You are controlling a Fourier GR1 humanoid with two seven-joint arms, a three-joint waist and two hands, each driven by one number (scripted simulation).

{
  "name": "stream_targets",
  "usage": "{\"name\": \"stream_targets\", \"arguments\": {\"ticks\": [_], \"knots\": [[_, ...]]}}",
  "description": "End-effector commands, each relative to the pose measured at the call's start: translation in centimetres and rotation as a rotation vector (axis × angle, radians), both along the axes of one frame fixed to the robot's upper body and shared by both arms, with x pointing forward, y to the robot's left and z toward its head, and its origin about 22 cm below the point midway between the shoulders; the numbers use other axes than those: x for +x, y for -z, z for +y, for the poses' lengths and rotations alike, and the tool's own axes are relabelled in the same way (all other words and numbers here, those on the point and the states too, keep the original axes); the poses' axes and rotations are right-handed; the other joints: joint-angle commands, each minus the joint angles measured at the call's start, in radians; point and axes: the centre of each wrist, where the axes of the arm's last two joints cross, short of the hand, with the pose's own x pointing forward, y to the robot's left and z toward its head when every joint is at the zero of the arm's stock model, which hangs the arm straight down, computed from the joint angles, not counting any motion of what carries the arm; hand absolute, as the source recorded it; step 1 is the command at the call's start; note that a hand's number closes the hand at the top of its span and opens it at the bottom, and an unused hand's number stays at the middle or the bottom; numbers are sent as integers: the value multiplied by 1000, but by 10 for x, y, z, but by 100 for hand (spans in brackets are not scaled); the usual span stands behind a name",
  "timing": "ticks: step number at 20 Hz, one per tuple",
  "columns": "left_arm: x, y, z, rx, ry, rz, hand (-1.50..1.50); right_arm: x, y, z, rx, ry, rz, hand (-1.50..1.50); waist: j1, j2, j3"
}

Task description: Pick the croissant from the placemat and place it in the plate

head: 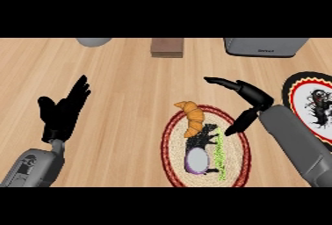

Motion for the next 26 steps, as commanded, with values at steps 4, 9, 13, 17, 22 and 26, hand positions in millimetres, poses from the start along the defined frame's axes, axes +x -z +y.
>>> {"name": "stream_targets", "arguments": {"ticks": [4, 9, 13, 17, 22, 26], "knots": [[-10, -4, 8, -7, -35, -4, 0, 21, -11, 18, -149, -111, -4, -150, -29, -12, -2], [-18, 12, 9, 20, -33, 22, 0, 27, -15, 38, -329, -172, 10, -150, -34, -12, -2], [1, -8, -4, -7, -40, 6, 0, 29, -17, 57, -435, -150, -73, -150, -38, -13, -2], [-6, 0, 24, 13, -41, 15, 0, 32, -22, 68, -535, -143, -82, -150, -41, -13, -2], [-14, 14, 22, -8, -36, 14, 0, 34, -15, 98, -618, -170, -73, -150, -34, -11, -2], [-5, 8, 18, 6, -58, 12, 0, 23, 3, 104, -661, -182, -70, -150, -38, -11, -2]]}}
